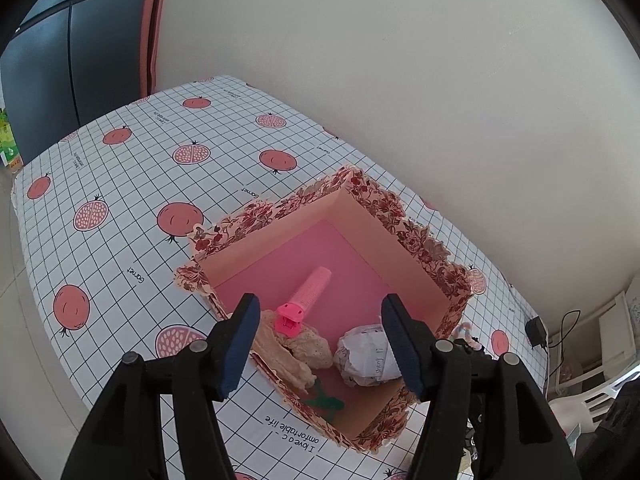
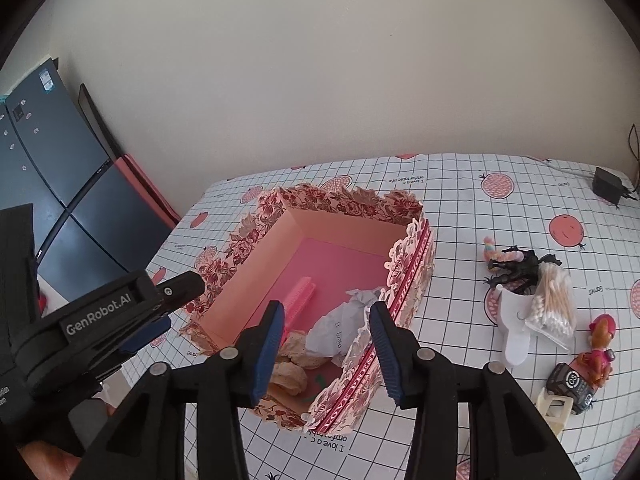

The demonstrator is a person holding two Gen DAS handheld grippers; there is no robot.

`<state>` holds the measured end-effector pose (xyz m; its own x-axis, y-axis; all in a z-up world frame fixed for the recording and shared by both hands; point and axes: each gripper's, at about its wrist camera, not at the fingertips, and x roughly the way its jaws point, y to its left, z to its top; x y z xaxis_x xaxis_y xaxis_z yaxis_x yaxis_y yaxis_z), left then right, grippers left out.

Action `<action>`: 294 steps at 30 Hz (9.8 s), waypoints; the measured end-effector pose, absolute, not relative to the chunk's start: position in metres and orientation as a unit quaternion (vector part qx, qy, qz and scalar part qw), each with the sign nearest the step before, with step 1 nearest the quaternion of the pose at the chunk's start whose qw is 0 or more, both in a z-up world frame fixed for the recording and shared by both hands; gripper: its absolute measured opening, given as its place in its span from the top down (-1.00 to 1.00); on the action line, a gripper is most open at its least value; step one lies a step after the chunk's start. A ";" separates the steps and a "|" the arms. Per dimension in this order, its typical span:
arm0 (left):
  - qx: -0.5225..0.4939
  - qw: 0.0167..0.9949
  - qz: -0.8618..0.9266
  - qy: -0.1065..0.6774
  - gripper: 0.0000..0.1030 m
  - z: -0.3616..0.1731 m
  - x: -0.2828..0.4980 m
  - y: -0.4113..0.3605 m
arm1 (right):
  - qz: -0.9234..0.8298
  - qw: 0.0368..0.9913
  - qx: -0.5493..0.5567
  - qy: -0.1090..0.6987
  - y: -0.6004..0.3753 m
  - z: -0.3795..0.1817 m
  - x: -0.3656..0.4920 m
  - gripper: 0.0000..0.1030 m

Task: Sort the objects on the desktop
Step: 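Withdraw both grippers from the box toward the remaining items, then lower left gripper to the purple jar while right lowers to the pink dog toy, then close left gripper on the purple jar while right closes on the dog toy, then lift the purple jar and pink dog toy up with both grippers, then carry the purple jar and dog toy over the pink floral box, then open both grippers to drop the jar and dog toy into the box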

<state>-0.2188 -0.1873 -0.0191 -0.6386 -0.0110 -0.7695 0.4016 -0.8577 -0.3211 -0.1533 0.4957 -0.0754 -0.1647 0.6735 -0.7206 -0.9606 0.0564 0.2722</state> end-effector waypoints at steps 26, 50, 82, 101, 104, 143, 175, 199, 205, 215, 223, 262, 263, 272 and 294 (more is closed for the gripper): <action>0.403 0.078 -0.892 0.189 -0.55 0.010 -0.219 -0.105 | 0.556 0.718 -0.149 0.392 0.460 -0.019 -0.041 -0.47; 0.506 -0.001 -0.851 0.139 -0.58 -0.049 -0.245 0.010 | 0.445 0.740 -0.191 0.467 0.438 -0.063 0.052 -0.52; 0.631 0.008 -0.754 0.185 -0.57 -0.153 -0.226 0.033 | 0.362 0.691 -0.203 0.592 0.438 -0.176 0.081 -0.52; 0.646 0.009 -0.743 0.177 -0.19 -0.166 -0.225 0.040 | 0.345 0.719 -0.192 0.572 0.445 -0.184 0.092 -0.38; 0.644 0.003 -0.743 0.181 -0.05 -0.166 -0.225 0.041 | 0.340 0.719 -0.191 0.575 0.445 -0.188 0.094 -0.28; 0.615 -0.020 -0.763 0.199 0.06 -0.139 -0.224 0.027 | 0.392 0.726 -0.122 0.552 0.441 -0.139 0.096 0.06; 0.513 -0.055 -0.826 0.226 0.07 -0.053 -0.224 0.017 | 0.460 0.773 -0.059 0.433 0.413 -0.016 0.083 0.06; 0.447 -0.057 -0.855 0.256 0.07 -0.006 -0.222 -0.023 | 0.470 0.770 -0.073 0.424 0.421 -0.018 0.066 0.07; 0.439 -0.039 -0.855 0.274 0.07 -0.006 -0.222 -0.050 | 0.485 0.762 -0.091 0.419 0.434 -0.022 0.043 0.07; 0.429 -0.012 -0.851 0.302 0.07 -0.011 -0.221 -0.095 | 0.525 0.739 -0.118 0.406 0.457 -0.027 -0.014 0.06; 0.415 0.013 -0.851 0.323 0.07 -0.011 -0.214 -0.134 | 0.560 0.715 -0.143 0.393 0.470 -0.031 -0.063 0.06; 0.393 0.090 -0.836 0.371 0.07 -0.028 -0.201 -0.230 | 0.635 0.640 -0.238 0.361 0.505 -0.073 -0.188 0.07; 0.398 0.089 -0.834 0.372 0.07 -0.031 -0.202 -0.229 | 0.633 0.640 -0.240 0.364 0.507 -0.076 -0.188 0.07; 0.423 0.093 -0.822 0.370 0.07 -0.050 -0.213 -0.221 | 0.623 0.634 -0.254 0.381 0.515 -0.096 -0.187 0.06; 0.442 0.094 -0.811 0.373 -0.09 -0.059 -0.217 -0.217 | 0.622 0.628 -0.252 0.393 0.518 -0.102 -0.186 -0.06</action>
